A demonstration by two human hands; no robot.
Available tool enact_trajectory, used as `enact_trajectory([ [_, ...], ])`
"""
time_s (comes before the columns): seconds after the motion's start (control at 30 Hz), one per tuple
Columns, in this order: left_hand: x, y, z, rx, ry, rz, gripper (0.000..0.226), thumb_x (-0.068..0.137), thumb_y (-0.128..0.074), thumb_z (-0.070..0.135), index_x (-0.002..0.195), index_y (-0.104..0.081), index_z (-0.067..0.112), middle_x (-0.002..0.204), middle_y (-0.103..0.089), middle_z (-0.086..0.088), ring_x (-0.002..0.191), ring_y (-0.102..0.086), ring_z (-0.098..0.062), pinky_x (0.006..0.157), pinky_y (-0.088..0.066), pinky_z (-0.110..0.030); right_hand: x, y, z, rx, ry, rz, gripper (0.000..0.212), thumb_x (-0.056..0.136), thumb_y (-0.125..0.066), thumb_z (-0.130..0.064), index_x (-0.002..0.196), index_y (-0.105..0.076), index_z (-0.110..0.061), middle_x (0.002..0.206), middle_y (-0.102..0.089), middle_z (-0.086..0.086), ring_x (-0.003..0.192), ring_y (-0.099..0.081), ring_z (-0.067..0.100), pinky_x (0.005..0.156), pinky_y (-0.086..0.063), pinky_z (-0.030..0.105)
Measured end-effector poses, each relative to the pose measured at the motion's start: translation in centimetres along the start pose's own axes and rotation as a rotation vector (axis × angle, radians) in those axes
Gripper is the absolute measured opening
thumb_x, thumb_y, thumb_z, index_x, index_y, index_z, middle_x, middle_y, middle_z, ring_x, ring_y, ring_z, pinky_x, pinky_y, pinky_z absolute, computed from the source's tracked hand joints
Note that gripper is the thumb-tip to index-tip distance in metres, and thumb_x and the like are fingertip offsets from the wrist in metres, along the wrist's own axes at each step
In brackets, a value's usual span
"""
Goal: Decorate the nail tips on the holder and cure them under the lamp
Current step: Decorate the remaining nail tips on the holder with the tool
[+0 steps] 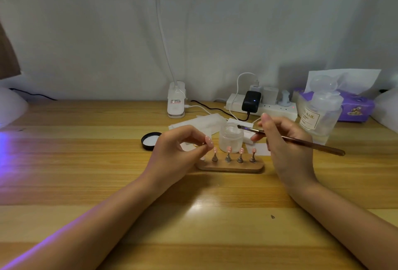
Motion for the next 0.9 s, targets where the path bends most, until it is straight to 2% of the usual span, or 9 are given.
enact_trajectory([
  [0.07,-0.1,-0.2,0.0,-0.057,0.005,0.009,0.014,0.074,-0.071,0.011,0.080,-0.068,0.023,0.079,-0.070,0.007,0.077,-0.065,-0.006,0.075,-0.052,-0.018,0.6,0.2,-0.1,0.010,-0.013,0.008,0.013,0.085,-0.056,-0.032,0.078,-0.055,-0.021,0.064,-0.066,-0.006,0.054,-0.058,-0.005,0.051,-0.041,0.006],
  [0.17,-0.3,-0.6,-0.1,-0.122,0.039,0.030,0.012,0.070,-0.068,0.021,0.082,-0.069,0.025,0.080,-0.071,0.010,0.079,-0.066,-0.006,0.076,-0.051,-0.017,1.8,0.5,-0.3,-0.014,-0.046,-0.010,0.024,0.078,-0.060,-0.038,0.069,-0.051,-0.018,0.054,-0.064,-0.008,0.052,-0.060,-0.003,0.051,-0.042,0.005],
  [0.3,-0.3,-1.0,-0.3,-0.163,0.097,0.046,0.016,0.067,-0.067,0.023,0.083,-0.069,0.026,0.079,-0.070,0.017,0.079,-0.066,-0.002,0.074,-0.049,-0.011,4.1,0.5,-0.3,-0.210,0.001,-0.097,0.027,0.078,-0.067,-0.032,0.061,-0.052,-0.017,0.053,-0.056,-0.004,0.046,-0.053,-0.003,0.049,-0.042,0.005],
  [0.47,-0.4,-1.0,-0.2,-0.164,0.072,0.036,0.015,0.070,-0.067,0.018,0.084,-0.070,0.024,0.082,-0.071,0.010,0.080,-0.066,-0.005,0.076,-0.049,-0.013,6.4,-1.1,-0.2,-0.414,0.013,-0.227,0.032,0.076,-0.072,-0.034,0.055,-0.053,-0.018,0.056,-0.057,0.000,0.056,-0.056,0.011,0.056,-0.047,0.024],
  [0.6,-0.4,-0.9,-0.2,-0.177,0.088,0.045,0.014,0.071,-0.066,0.022,0.084,-0.070,0.023,0.081,-0.070,0.010,0.080,-0.065,-0.005,0.076,-0.049,-0.014,6.9,-2.8,0.3,-0.480,-0.020,-0.320,0.037,0.076,-0.073,-0.032,0.051,-0.050,-0.018,0.051,-0.051,-0.008,0.053,-0.050,0.006,0.056,-0.039,0.023],
  [0.73,-0.4,-0.9,-0.2,-0.187,0.090,0.050,0.014,0.070,-0.066,0.023,0.083,-0.070,0.024,0.079,-0.070,0.012,0.080,-0.065,-0.004,0.075,-0.049,-0.013,6.7,-3.8,0.8,-0.618,-0.025,-0.397,0.035,0.079,-0.070,-0.033,0.055,-0.048,-0.018,0.055,-0.051,-0.004,0.056,-0.050,0.009,0.055,-0.039,0.024],
  [0.83,-0.4,-0.9,-0.2,-0.193,0.091,0.046,0.014,0.070,-0.066,0.023,0.083,-0.070,0.025,0.079,-0.070,0.015,0.079,-0.065,-0.003,0.073,-0.049,-0.012,6.8,-3.8,0.6,-0.693,0.005,-0.391,0.036,0.079,-0.068,-0.032,0.053,-0.047,-0.020,0.055,-0.050,-0.005,0.056,-0.048,0.009,0.051,-0.032,0.023],
  [0.9,-0.4,-0.9,-0.3,-0.195,0.095,0.045,0.014,0.070,-0.066,0.023,0.083,-0.070,0.025,0.079,-0.070,0.015,0.079,-0.065,-0.002,0.073,-0.049,-0.012,7.2,-3.4,0.3,-0.665,0.009,-0.359,0.035,0.079,-0.069,-0.029,0.052,-0.048,-0.020,0.052,-0.050,-0.007,0.056,-0.050,0.008,0.052,-0.036,0.023],
])
Point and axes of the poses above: each hand's wrist, its own x-axis towards the middle knuckle, its own y-axis out of the back of the hand, z = x × y, the point moved 2 cm from there along x, towards the middle knuckle
